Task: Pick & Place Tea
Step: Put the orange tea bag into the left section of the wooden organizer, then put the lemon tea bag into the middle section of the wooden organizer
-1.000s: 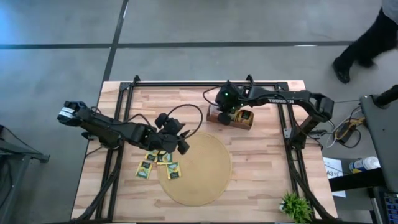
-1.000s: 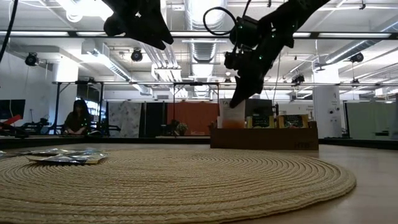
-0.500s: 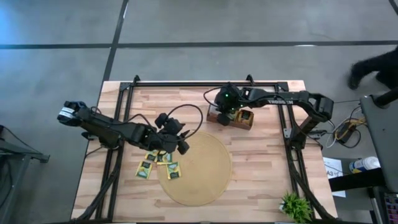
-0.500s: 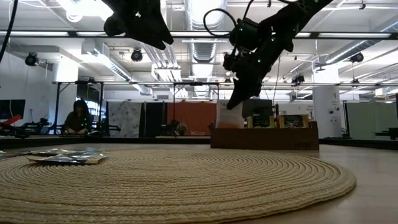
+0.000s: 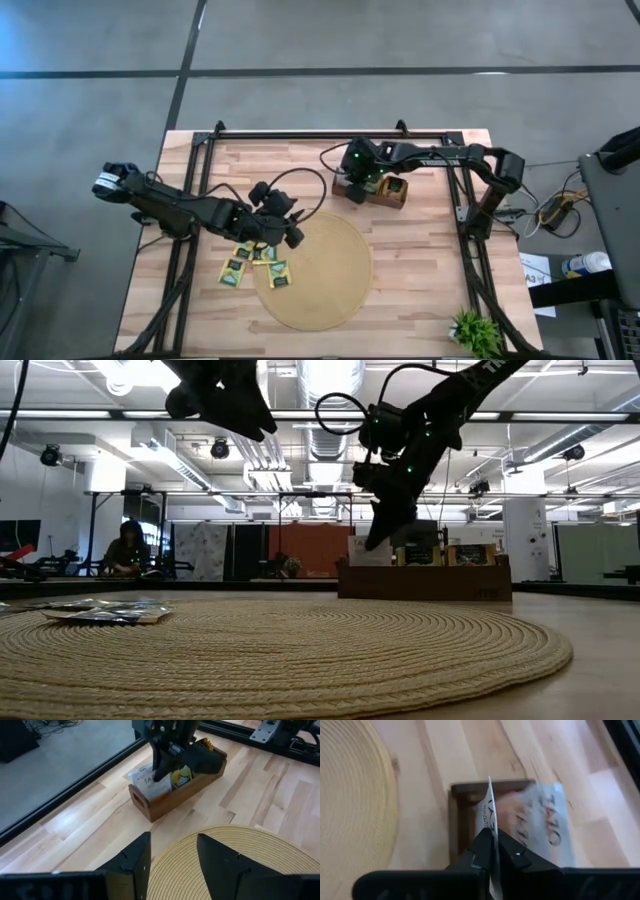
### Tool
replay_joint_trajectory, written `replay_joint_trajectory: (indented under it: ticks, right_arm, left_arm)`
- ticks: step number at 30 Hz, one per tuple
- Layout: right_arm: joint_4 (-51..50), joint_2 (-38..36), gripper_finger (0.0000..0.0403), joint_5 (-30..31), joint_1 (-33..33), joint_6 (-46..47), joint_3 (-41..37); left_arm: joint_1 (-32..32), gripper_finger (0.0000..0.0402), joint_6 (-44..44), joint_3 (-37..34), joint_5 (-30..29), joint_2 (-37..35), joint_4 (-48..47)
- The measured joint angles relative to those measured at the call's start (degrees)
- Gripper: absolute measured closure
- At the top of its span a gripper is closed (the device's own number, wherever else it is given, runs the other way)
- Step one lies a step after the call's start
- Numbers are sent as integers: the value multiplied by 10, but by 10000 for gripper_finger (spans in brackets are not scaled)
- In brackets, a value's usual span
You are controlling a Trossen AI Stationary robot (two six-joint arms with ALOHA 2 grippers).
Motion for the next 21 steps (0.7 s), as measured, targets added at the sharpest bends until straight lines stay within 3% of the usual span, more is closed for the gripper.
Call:
replay_joint_trajectory:
  ticks: [9, 15, 21]
  right_arm:
    - [-36, -1, 297, 7, 4, 1, 3]
    - [-36, -32, 264, 5, 15, 1, 20]
    - [-37, -76, 261, 2, 44, -5, 31]
  left_arm:
    - [0, 248, -24, 0, 11, 0, -38]
    - [0, 248, -52, 0, 102, -4, -101]
    - [0, 248, -163, -10, 171, -5, -210]
